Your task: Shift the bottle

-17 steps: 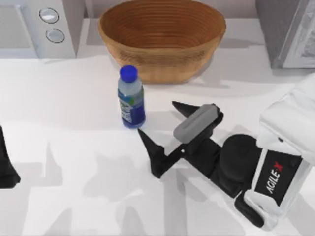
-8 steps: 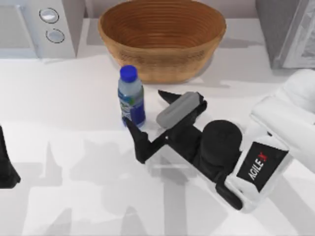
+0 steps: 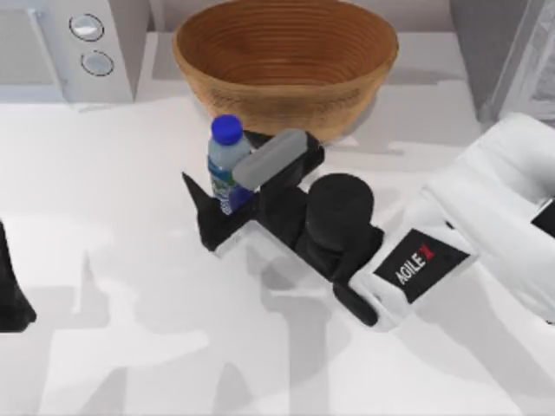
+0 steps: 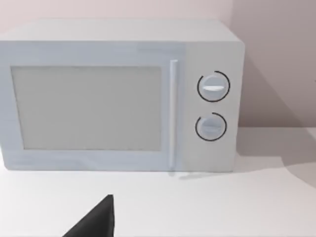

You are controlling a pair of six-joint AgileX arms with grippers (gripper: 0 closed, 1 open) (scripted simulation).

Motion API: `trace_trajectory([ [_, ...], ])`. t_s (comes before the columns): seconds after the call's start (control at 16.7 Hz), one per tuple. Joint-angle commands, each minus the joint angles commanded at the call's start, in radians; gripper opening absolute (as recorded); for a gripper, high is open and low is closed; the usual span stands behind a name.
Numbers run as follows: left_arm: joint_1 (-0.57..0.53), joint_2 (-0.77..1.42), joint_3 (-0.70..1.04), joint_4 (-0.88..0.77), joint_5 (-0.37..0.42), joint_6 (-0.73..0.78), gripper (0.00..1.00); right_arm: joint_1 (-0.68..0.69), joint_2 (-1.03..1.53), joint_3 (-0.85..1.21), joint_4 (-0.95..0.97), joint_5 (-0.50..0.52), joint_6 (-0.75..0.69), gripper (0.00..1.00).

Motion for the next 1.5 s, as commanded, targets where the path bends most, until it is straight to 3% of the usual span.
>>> trace_trajectory([
  [0.24, 0.0, 0.0, 0.0, 0.0, 0.0, 0.0, 1.0, 0.0, 0.001, 0.002, -0.002, 0.0, 0.0, 1.0],
  [1.02, 0.0, 0.0, 0.0, 0.0, 0.0, 0.0, 1.0, 0.0, 0.001, 0.002, -0.002, 0.0, 0.0, 0.02],
  [1.5, 0.0, 0.0, 0.0, 0.0, 0.0, 0.0, 1.0, 0.0, 0.001, 0.002, -0.002, 0.0, 0.0, 0.0],
])
